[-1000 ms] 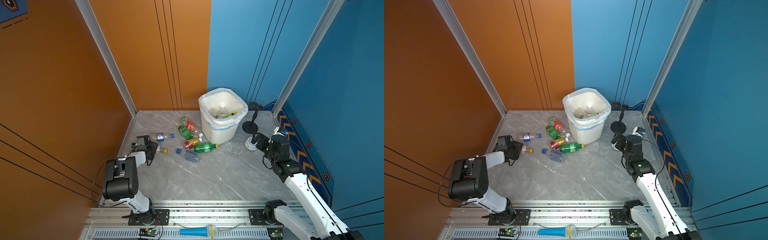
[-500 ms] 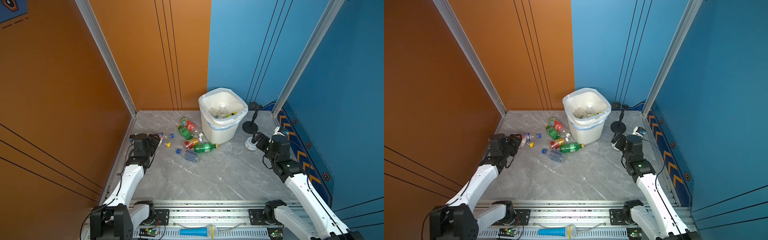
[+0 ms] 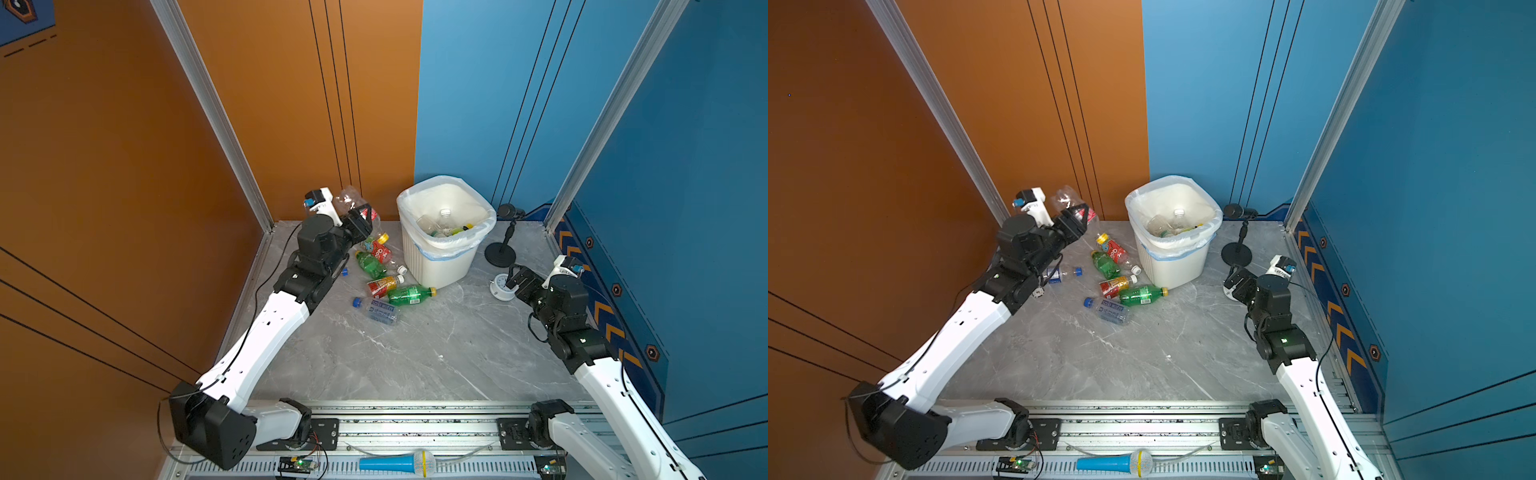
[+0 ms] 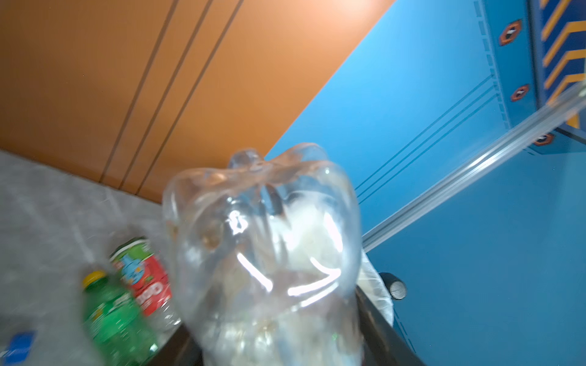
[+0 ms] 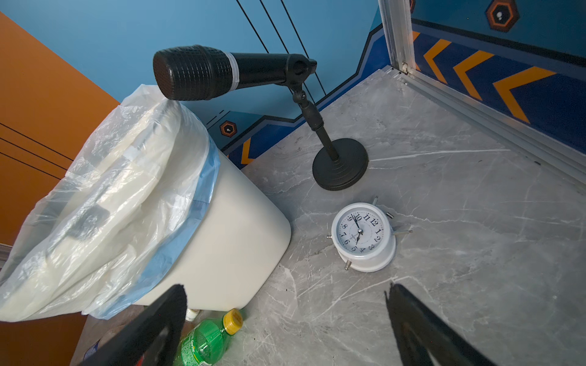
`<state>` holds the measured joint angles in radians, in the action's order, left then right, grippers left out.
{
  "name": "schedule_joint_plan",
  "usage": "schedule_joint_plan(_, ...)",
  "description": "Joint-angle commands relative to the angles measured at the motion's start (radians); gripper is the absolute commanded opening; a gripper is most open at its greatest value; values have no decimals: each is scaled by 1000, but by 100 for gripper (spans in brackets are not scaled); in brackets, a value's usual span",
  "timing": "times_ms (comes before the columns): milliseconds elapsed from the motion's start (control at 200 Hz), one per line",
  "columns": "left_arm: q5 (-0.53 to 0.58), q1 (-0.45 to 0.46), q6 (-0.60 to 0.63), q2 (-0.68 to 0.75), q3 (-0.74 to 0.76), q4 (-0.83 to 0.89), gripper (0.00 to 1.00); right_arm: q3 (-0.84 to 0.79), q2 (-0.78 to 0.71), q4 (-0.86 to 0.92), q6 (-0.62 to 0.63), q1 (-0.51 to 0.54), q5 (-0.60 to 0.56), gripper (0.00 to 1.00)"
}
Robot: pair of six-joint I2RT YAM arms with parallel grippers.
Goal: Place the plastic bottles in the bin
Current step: 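Lift the red-labelled bottle with the left gripper and drop it into the bin, then withdraw the left gripper while the right gripper reaches toward the bottles beside the bin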
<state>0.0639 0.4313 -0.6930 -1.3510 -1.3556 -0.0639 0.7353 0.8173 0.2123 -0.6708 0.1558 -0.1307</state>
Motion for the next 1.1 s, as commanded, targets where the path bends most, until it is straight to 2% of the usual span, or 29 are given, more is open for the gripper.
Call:
schedule_joint_plan(0, -67, 30, 136, -130, -157, -32, 60, -16, -22, 35, -13, -7, 9, 100)
schedule_joint_plan(250, -175, 61, 208, -467, -573, 87, 60, -33, -41, 43, -20, -7, 11, 100)
schedule_joint_plan(456, -231, 81, 246, -727, -938, 296, 60, -36, -37, 41, -19, -10, 12, 100)
schedule_joint_plan(556, -242, 83, 243, -815, -1056, 357, 60, -38, -34, 40, -19, -10, 14, 100)
schedule_joint_plan(671, -236, 83, 242, -853, -1093, 371, 61, -37, -31, 38, -21, -12, 15, 100)
schedule_joint_plan(731, -230, 81, 243, -858, -1095, 375, 64, -39, -28, 34, -19, -12, 14, 100)
schedule_joint_plan(751, -229, 82, 243, -858, -1095, 378, 67, -37, -26, 34, -19, -12, 15, 99)
schedule_joint_plan(791, -227, 81, 246, -858, -1096, 387, 81, -35, -24, 32, -17, -13, 15, 100)
schedule_joint_plan(811, -224, 81, 248, -857, -1096, 394, 85, -33, -22, 32, -16, -13, 16, 99)
schedule_joint_plan(826, -223, 80, 249, -855, -1096, 400, 93, -32, -20, 33, -16, -13, 16, 100)
schedule_joint_plan(851, -223, 80, 253, -851, -1095, 409, 100, -30, -18, 33, -15, -13, 17, 100)
schedule_joint_plan(971, -222, 76, 278, -808, -1075, 435, 98, -19, -11, 31, -7, -14, 18, 100)
schedule_joint_plan(1097, -207, 71, 296, -702, -975, 424, 98, -6, 0, 33, 2, -13, 28, 100)
